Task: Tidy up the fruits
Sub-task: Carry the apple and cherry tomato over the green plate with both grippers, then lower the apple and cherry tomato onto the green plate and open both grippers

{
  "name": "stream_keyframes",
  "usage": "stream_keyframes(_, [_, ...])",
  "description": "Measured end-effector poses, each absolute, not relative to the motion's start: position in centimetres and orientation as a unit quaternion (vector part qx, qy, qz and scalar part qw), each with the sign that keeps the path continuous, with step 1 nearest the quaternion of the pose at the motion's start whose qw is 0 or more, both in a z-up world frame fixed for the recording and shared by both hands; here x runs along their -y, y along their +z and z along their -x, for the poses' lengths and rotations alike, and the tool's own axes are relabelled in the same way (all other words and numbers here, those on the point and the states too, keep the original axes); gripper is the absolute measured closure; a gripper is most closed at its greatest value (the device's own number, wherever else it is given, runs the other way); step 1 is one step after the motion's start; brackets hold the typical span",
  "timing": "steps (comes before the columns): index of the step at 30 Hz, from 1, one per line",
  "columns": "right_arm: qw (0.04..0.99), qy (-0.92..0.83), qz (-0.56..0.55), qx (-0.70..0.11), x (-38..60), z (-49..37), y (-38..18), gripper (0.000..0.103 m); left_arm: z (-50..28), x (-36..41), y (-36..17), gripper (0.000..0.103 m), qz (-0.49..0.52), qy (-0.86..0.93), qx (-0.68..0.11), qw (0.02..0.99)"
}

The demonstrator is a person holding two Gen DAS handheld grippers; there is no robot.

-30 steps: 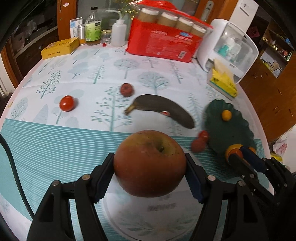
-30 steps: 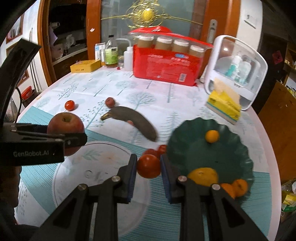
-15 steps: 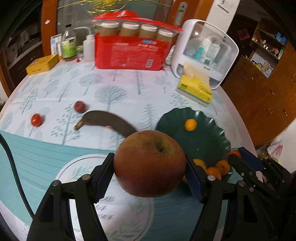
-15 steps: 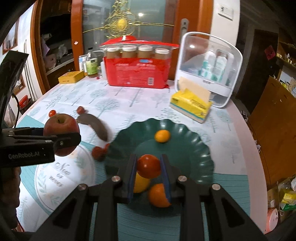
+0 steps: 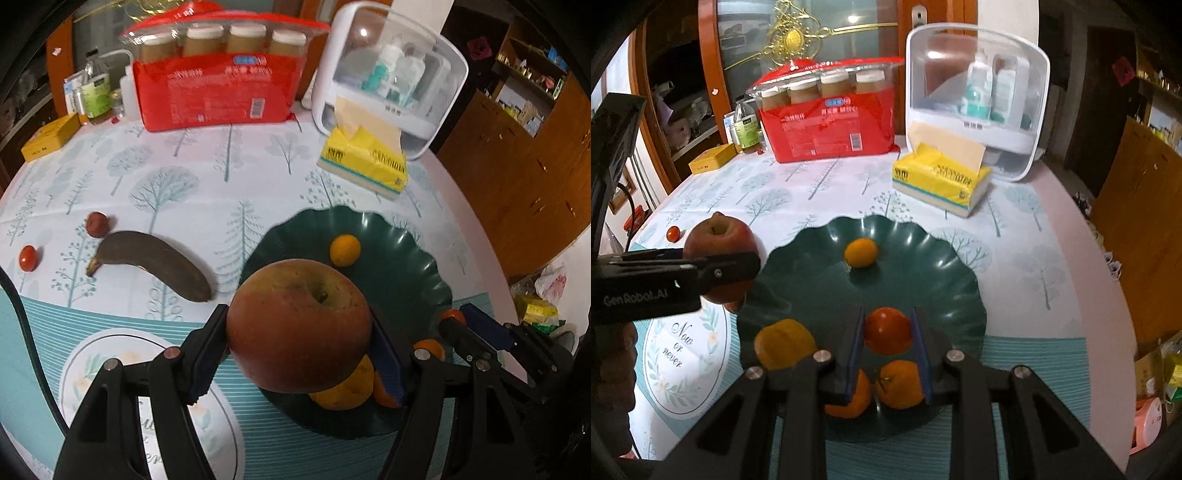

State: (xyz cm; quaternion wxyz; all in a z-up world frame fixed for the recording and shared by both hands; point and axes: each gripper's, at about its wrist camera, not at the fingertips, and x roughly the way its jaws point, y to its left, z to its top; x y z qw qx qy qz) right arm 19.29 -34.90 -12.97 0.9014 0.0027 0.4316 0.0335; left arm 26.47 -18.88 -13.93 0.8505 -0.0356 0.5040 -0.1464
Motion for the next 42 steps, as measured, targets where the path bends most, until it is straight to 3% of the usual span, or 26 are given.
stream_keyframes(23, [0.878, 0.044, -0.034, -0.475, 35.4, -21.1, -15.6, 0.076, -28.0, 19.0, -17.0, 0.030, 0.054, -0.144, -0.549, 0.821])
stream_keyframes(26, [0.881, 0.043, -0.033, -0.471, 35.3, -21.0, -15.4, 0.070, -27.7, 18.6, -15.8, 0.021, 0.057, -0.152, -0.529, 0.833])
stream_keyframes(34, [0.887, 0.050, -0.027, -0.458, 34.1, -20.2, -13.8, 0.064, -26.3, 17.1, -13.4, 0.021, 0.069, -0.153, -0.501, 0.849])
stream_keyframes(39, [0.893, 0.054, -0.017, -0.446, 32.4, -19.2, -12.5, 0.053, -25.0, 14.1, -12.4, 0.020, 0.097, -0.146, -0.493, 0.852])
stream_keyframes(42, [0.895, 0.057, -0.011, -0.442, 31.0, -18.5, -11.9, 0.052, -24.3, 11.7, -12.0, 0.020, 0.104, -0.133, -0.488, 0.856])
